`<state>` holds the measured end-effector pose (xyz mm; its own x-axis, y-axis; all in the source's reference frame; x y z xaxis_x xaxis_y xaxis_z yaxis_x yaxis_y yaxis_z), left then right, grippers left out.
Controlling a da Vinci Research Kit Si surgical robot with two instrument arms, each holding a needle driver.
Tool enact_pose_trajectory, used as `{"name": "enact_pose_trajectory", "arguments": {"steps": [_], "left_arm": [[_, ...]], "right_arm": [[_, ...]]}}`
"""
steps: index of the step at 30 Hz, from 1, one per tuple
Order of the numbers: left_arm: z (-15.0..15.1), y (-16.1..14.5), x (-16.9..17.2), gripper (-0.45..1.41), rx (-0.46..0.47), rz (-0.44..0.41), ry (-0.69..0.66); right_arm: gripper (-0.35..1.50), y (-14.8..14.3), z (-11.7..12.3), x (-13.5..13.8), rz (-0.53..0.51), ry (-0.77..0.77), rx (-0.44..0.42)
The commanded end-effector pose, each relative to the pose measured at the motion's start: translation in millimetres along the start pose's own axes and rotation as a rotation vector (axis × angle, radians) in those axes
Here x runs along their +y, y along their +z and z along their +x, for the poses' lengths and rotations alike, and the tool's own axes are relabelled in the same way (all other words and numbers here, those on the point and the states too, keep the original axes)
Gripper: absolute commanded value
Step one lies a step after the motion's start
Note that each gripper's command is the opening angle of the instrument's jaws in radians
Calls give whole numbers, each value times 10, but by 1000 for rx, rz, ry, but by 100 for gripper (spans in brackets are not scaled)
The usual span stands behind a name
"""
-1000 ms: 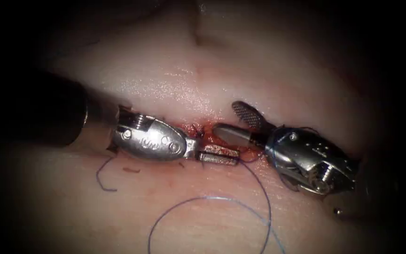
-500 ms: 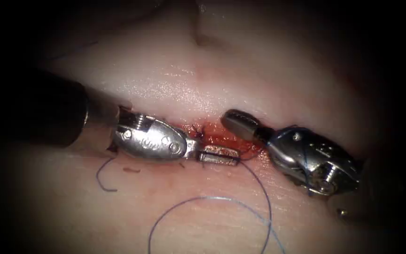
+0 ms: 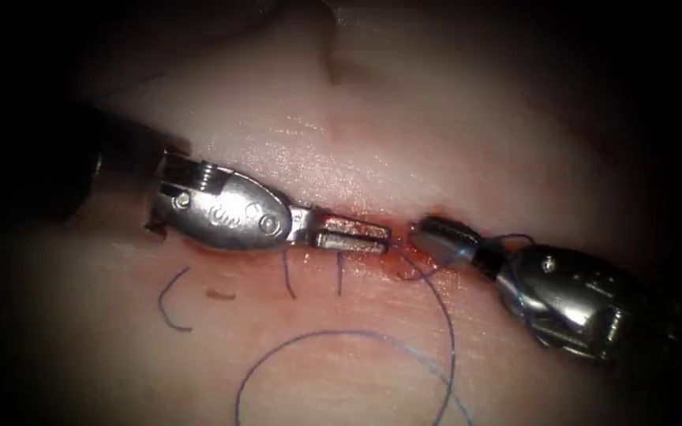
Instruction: Wound Closure
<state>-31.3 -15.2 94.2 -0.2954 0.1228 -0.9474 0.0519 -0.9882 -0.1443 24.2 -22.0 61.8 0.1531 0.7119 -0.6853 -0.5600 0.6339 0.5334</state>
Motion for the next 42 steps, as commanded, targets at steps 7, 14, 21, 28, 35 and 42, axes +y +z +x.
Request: {"name": "enact_pose_trajectory", "arguments": {"steps": [7,14,21,28,35,42], "left_arm": [[57,-3,8,-45,45,-57,9],[85,-24,-21,-45,54,-52,25],[54,-35,-52,-45,31,-20,35],[18,-34,-85,-45,9,10,37],[0,-45,-152,-45,-22,66,23],[-13,-62,-197,-45,-55,121,5]], "right_arm": [[-35,-4,-23,-10,3,-8,-23],[-35,-10,-23,-25,3,-6,-27],[-35,-13,-25,-36,3,-5,-24],[-35,-15,-24,-42,2,-10,-24],[-35,-17,-25,-47,3,-16,-21],[-35,-19,-24,-53,4,-20,-16]]}}
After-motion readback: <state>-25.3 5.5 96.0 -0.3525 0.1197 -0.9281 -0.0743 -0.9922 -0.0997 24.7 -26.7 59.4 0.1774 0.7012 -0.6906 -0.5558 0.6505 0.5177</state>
